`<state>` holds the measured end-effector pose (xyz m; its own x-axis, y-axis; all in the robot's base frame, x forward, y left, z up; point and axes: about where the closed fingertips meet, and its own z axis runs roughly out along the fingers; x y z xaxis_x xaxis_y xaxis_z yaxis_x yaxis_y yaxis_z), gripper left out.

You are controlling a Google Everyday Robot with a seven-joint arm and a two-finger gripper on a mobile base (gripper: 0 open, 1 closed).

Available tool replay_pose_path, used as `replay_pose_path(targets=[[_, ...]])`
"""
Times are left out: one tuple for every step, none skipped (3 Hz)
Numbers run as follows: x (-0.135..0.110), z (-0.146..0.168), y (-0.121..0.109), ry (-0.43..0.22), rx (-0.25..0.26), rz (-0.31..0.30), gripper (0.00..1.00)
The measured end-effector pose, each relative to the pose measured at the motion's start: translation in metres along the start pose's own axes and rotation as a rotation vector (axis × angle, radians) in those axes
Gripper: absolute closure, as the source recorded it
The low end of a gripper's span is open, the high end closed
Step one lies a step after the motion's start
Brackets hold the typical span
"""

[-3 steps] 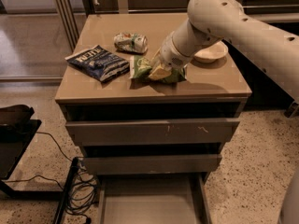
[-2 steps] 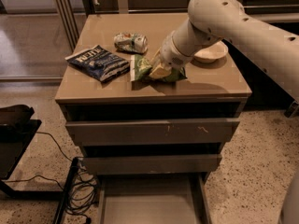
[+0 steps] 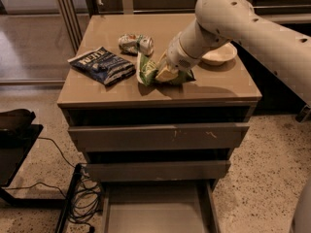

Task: Place green jalapeno chip bag into bottom drawer

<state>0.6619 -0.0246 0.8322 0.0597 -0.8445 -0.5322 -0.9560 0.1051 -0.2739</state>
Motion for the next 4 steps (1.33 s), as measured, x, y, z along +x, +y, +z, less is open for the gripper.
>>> replay_pose_path(targets=[[0.003, -0.01, 0.012, -0.035, 0.009, 0.01, 1.0], [0.002, -0.041, 0.042, -0.097, 0.043, 0.003, 1.0], [-0.007, -0.08, 0.092, -0.169, 0.088, -0.031, 1.0], [-0.022, -0.107, 0.154, -0.217, 0.128, -0.07, 1.0]])
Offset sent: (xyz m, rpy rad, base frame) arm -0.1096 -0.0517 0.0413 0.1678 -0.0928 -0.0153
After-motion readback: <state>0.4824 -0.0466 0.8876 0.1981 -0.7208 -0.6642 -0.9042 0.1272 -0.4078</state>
